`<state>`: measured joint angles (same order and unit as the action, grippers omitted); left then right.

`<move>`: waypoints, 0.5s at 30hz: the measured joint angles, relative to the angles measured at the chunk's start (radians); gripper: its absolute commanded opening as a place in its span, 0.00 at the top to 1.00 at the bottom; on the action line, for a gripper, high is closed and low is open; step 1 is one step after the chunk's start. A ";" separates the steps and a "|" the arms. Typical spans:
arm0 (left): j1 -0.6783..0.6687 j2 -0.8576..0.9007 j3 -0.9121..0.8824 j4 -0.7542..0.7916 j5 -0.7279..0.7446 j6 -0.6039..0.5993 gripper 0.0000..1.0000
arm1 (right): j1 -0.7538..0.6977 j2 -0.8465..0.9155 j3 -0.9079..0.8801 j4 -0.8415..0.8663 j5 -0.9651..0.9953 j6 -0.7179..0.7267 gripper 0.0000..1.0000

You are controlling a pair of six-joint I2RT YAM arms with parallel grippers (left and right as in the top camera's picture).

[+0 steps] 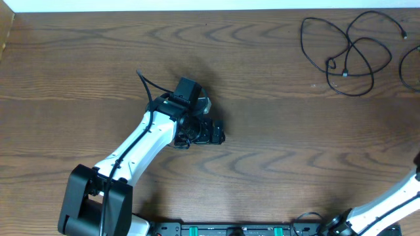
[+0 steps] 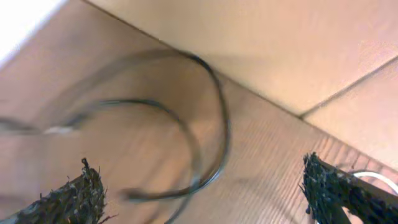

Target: Untangle cables

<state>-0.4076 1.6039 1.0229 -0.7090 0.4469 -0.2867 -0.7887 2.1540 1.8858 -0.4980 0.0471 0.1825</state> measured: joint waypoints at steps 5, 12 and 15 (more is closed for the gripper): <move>0.000 0.000 0.000 -0.001 0.000 0.000 0.02 | 0.000 -0.232 0.001 -0.049 -0.282 0.000 0.01; 0.000 0.000 0.000 0.000 0.000 0.000 0.02 | 0.066 -0.429 0.009 -0.106 -0.567 0.000 0.01; 0.000 0.000 0.000 0.000 0.000 0.000 0.02 | 0.143 -0.489 -0.015 -0.113 -0.581 0.000 0.01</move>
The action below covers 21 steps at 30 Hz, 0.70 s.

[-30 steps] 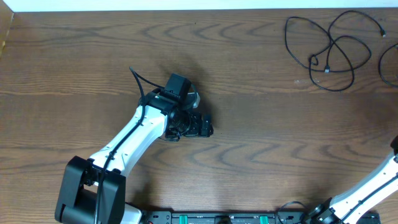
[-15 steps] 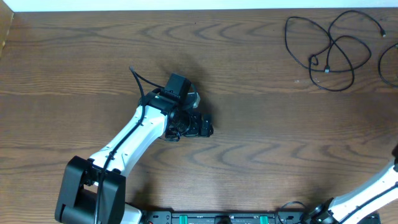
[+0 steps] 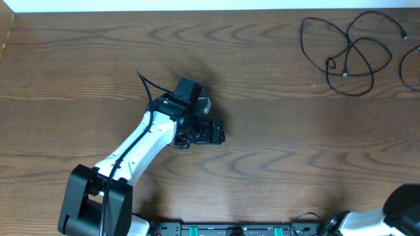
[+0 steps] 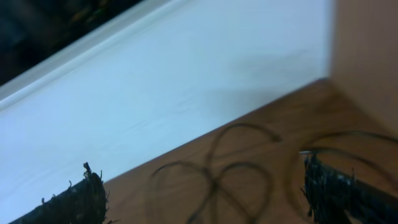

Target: Untangle cables

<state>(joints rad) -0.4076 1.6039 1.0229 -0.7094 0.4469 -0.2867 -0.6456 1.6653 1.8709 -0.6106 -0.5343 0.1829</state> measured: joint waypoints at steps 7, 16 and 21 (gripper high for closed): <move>0.000 0.000 0.000 0.000 0.000 0.000 0.02 | 0.211 -0.232 -0.256 0.146 0.089 -0.031 0.01; 0.000 0.000 0.000 0.000 0.000 0.000 0.02 | 0.353 -0.602 -0.784 0.480 0.180 -0.074 0.01; 0.000 0.000 0.000 0.000 0.000 0.000 0.02 | 0.354 -0.801 -0.916 0.403 0.153 -0.082 0.01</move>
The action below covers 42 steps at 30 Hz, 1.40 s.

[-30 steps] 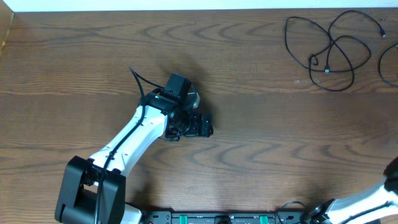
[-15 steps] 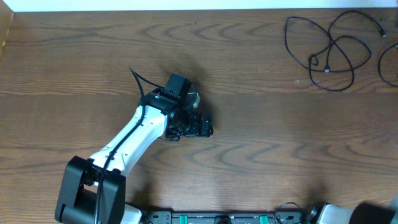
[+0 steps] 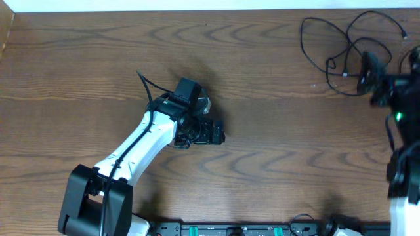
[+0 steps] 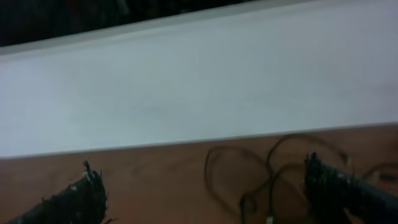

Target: Untangle cables

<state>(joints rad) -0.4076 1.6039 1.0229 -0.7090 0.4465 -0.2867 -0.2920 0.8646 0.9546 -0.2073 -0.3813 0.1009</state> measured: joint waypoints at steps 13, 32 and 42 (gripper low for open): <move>0.000 0.000 0.000 -0.001 0.000 0.000 0.02 | 0.081 -0.482 -0.026 -0.270 -0.043 -0.012 0.01; 0.000 0.000 0.000 0.000 0.000 0.000 0.02 | 0.233 -0.713 0.211 -0.400 -0.048 -0.095 0.01; 0.000 0.000 0.000 -0.001 0.000 0.000 0.02 | 0.276 -0.798 0.303 -0.448 -0.048 -0.164 0.01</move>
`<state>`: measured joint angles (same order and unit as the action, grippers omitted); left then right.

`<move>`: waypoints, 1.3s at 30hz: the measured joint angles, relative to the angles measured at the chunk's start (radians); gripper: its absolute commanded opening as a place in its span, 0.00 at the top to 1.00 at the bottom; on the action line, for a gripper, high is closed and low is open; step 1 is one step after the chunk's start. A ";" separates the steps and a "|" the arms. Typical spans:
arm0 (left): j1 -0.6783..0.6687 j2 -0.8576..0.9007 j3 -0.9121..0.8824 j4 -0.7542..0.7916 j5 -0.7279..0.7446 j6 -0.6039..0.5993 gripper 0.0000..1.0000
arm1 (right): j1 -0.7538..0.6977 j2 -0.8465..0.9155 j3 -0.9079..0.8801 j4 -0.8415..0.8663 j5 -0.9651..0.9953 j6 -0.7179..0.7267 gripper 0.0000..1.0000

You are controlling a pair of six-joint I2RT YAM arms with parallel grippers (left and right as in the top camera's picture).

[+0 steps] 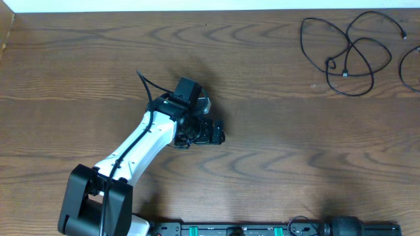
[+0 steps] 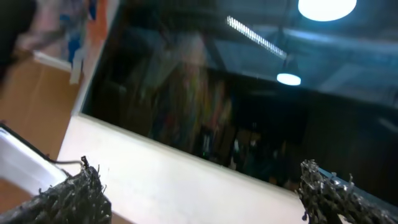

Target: Untangle cables

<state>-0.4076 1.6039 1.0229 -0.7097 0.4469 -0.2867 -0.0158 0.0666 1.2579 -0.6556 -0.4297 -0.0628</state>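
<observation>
A tangle of thin black cable [image 1: 346,51] lies in loops at the table's far right, with another dark loop [image 1: 404,68] at the right edge. Neither gripper touches it. My left gripper [image 1: 214,134] rests low on the middle of the table, far left of the cables; its jaws cannot be made out from above. My right gripper [image 2: 202,202] is open with nothing between its frayed black fingertips [image 2: 78,193]. Its camera faces a white wall and dark glass, with no cable in it. Only a dark part of the right arm [image 1: 357,227] shows at the bottom edge.
The brown wooden table [image 1: 275,151] fills the overhead view, with a white border [image 1: 197,5] along its far edge. The left arm's white link [image 1: 134,151] runs from the near-left base to the middle. Ceiling lamps [image 2: 326,7] reflect in the glass.
My right arm stood at the table's right edge next to the cables and its camera saw them. Now it is gone from there and the camera faces wall and glass. The cables lie as before.
The right arm was low at the near-right corner, its camera close on a cable loop. Then it saw the tangle from farther off, then stood at the right edge by the cables, and now only its base shows. Left arm and cables kept their places.
</observation>
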 measured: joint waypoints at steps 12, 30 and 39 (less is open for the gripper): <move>0.000 0.000 0.000 0.000 0.000 0.000 0.02 | -0.002 -0.023 0.124 -0.034 0.000 -0.022 0.01; 0.000 0.000 0.000 0.000 0.000 0.000 0.02 | -0.009 -0.043 0.295 -0.085 0.000 -0.132 0.01; 0.000 0.000 0.000 0.000 0.000 0.000 0.02 | -0.037 -0.043 0.294 -0.089 0.005 -0.193 0.01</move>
<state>-0.4076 1.6039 1.0229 -0.7094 0.4469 -0.2867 -0.0528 0.0231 1.5520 -0.7448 -0.4248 -0.2554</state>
